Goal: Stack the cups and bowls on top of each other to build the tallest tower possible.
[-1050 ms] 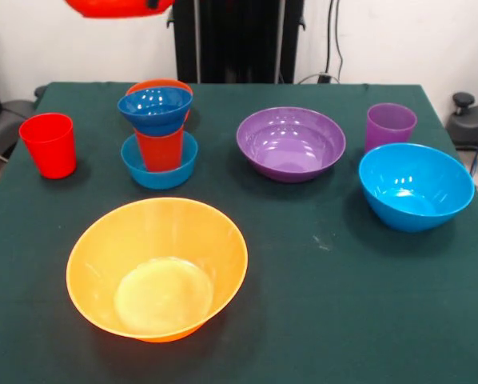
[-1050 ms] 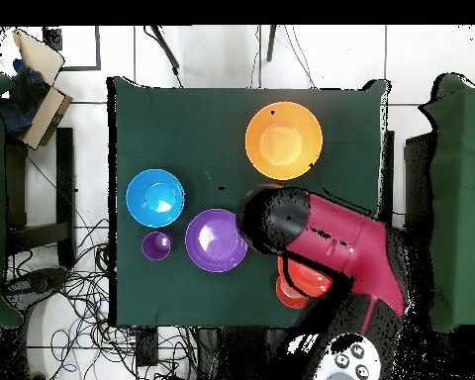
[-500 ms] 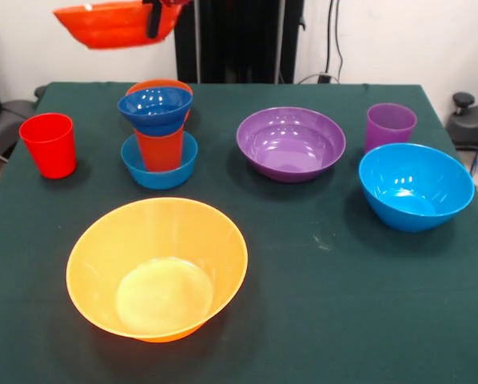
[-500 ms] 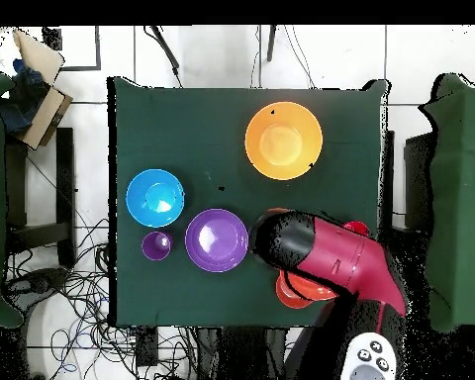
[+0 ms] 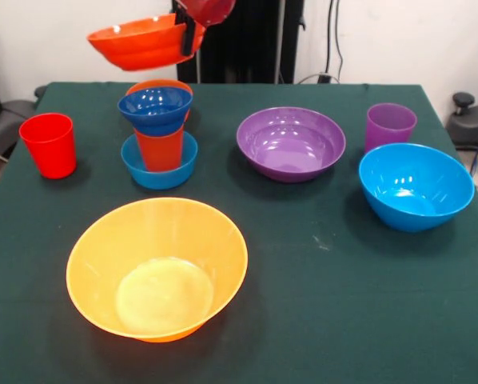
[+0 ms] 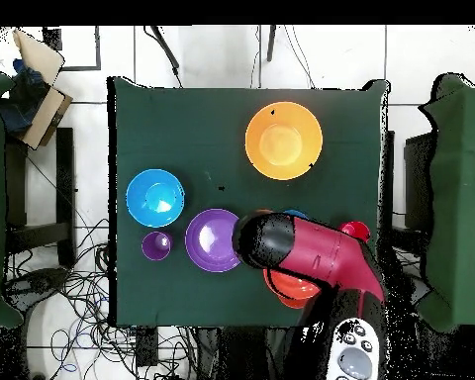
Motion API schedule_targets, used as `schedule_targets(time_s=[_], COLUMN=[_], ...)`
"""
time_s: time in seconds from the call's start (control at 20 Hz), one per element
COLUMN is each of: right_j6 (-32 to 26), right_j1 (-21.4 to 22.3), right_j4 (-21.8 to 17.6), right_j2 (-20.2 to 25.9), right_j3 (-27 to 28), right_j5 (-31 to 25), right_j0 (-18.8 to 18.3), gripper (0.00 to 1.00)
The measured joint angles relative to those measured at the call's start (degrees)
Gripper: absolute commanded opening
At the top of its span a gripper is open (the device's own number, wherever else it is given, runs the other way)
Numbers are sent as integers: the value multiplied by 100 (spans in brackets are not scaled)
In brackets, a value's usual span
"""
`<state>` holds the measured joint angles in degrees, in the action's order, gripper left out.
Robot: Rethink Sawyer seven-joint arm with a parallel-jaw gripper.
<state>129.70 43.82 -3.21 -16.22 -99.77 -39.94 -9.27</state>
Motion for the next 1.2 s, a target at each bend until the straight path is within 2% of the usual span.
schedule_targets(time_s=[0.65, 0.9, 1.2], right_j6=[0, 0, 0], right_j1=[-19, -88, -232], right_j4=[-445, -838, -1102], right_j2=[176, 129, 124], right_j3=[-168, -74, 130], right_j5=[288, 219, 11], right_j0=[-36, 41, 47], gripper=[0, 0, 0])
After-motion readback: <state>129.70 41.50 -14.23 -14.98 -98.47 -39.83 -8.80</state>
